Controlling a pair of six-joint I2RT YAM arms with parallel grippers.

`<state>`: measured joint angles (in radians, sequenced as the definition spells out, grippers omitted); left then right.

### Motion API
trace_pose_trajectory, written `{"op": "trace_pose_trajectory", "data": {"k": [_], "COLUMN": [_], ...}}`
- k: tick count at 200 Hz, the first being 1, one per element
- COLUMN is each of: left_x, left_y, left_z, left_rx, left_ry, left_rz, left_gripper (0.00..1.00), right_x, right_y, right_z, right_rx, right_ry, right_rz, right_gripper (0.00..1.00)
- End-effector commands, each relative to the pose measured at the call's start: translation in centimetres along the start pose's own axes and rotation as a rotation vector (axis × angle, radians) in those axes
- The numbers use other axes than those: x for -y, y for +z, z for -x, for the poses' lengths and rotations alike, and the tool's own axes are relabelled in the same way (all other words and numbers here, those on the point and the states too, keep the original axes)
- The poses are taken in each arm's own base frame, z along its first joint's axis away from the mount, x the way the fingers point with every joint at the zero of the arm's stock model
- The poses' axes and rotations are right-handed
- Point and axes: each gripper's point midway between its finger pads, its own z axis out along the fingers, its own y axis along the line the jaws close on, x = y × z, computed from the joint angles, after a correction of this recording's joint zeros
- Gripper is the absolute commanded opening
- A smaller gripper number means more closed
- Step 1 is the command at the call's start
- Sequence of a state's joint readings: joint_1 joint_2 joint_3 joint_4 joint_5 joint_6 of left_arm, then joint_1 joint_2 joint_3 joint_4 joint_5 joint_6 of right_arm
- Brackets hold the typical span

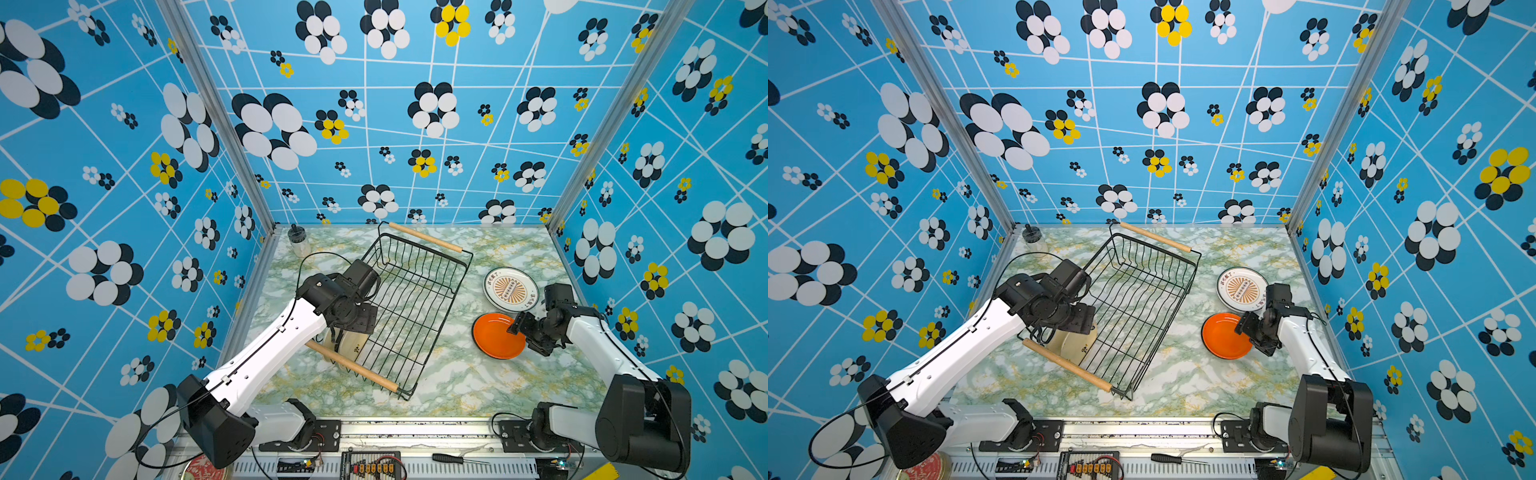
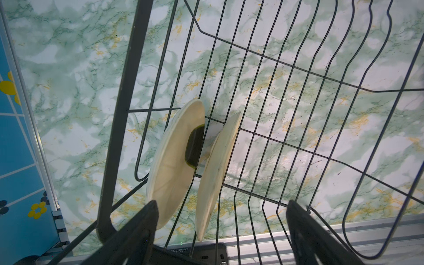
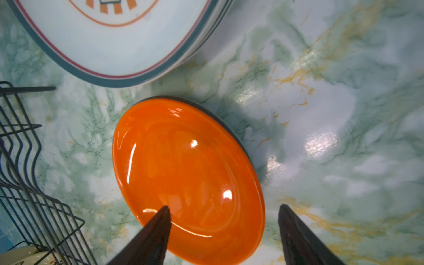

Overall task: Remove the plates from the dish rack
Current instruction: 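Open the right gripper and withdraw while the left moves toward the cream plates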

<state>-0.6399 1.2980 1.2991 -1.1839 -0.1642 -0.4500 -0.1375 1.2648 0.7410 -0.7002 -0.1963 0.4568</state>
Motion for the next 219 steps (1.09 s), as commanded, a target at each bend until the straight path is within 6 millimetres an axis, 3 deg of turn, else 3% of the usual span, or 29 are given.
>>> {"op": "trace_pose_trajectory", "data": {"k": [1, 54, 116, 182, 219], "left_x": [-0.4, -0.5, -0.5, -1.0, -1.5], "left_y": [1.2, 3.0, 4.7, 5.7, 6.4], "left_z": [-2.0, -3.5, -3.7, -3.7, -3.9], "left_rx": [-0.083, -0.129, -0.156, -0.143, -0.176], "left_ry": [0.016, 0.012, 0.031, 0.018, 0.011], "left_rz": [0.039, 0.058, 0.079, 0.103, 0.131], "left_gripper": [0.86, 0.78, 0.72, 0.54, 0.51], "right_x": [0.1, 0.0, 0.1, 0.0, -0.2], "right_y": [-0.8, -1.4, -1.8, -2.4, -3.0], "right_z": [0.2, 0.6, 0.3, 0.3, 0.2], "right_rx": [0.013, 0.031, 0.042, 0.060, 0.074], "right_ry": [-0.002, -0.009, -0.015, -0.020, -0.022], "right_rz": [-0.024, -0.027, -0.026, -0.013, -0.002], "right_gripper": [0.76, 0.79, 0.80, 0.79, 0.79]}}
